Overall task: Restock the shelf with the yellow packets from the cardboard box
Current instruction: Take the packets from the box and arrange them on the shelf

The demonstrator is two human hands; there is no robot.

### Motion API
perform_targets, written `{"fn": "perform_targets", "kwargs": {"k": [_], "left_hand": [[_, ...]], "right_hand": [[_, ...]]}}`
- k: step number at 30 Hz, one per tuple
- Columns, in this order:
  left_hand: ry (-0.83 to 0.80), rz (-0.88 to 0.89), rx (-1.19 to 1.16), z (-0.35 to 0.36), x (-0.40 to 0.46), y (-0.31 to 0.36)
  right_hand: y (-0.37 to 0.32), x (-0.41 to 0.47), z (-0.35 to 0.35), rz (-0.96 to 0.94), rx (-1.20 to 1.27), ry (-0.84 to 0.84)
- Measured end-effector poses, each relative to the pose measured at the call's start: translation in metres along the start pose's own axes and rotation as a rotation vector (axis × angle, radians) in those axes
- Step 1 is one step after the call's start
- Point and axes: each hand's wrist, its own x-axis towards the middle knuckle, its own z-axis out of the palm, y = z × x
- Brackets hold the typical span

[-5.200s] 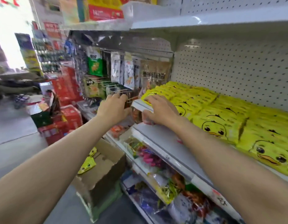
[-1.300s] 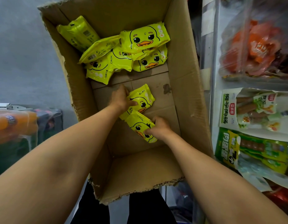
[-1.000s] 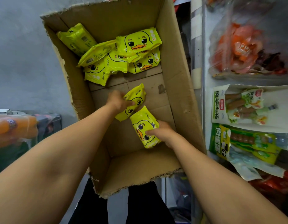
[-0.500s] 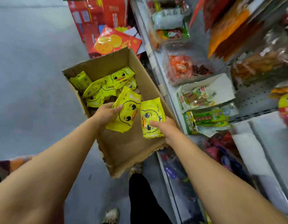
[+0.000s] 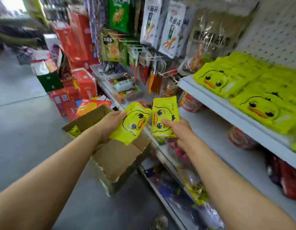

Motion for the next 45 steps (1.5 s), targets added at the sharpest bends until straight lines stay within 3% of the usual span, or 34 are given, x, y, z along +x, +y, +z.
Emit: {"fn": "perform_targets", "kwargs": {"k": [6,11,20,28,32,37,41,45], "left_hand": [[-0.458,0.077,-0.018,0.057,-0.044,0.087],[-0.576,0.153,0.154,0.127,-0.071,0.145],[-0.878,0.207,0.553,0.326,-0.139,0.205],[-1.011,0.338,0.832,0.505,-0.205,0.228],[-1.055,0.486,0.972,0.587,-0.234,0.228],[-1.078,0.631,1.131,0.679,-0.267,0.223],[-1.208,0.613,1.121,0.743,-0.296,0.222],[-1.220,0.696,1.176,0.802,-0.317,0.219]], "right_hand": [[-0.088,-0.074,-0.080,-0.284,0.065,0.125],[-0.143,-0.130,-0.162,-0.476,0.034,0.303],[-0.169,-0.231,-0.359,-0.522,0.108,0.549],[-0.137,-0.323,-0.522,-0.548,0.004,0.719],[-0.114,-0.363,-0.593,-0.538,-0.030,0.817],[-0.093,-0.412,-0.662,-0.528,-0.016,0.959],[-0.085,-0.448,-0.707,-0.542,-0.024,1.068],[-0.077,-0.476,-0.740,-0.555,-0.026,1.159]]}}
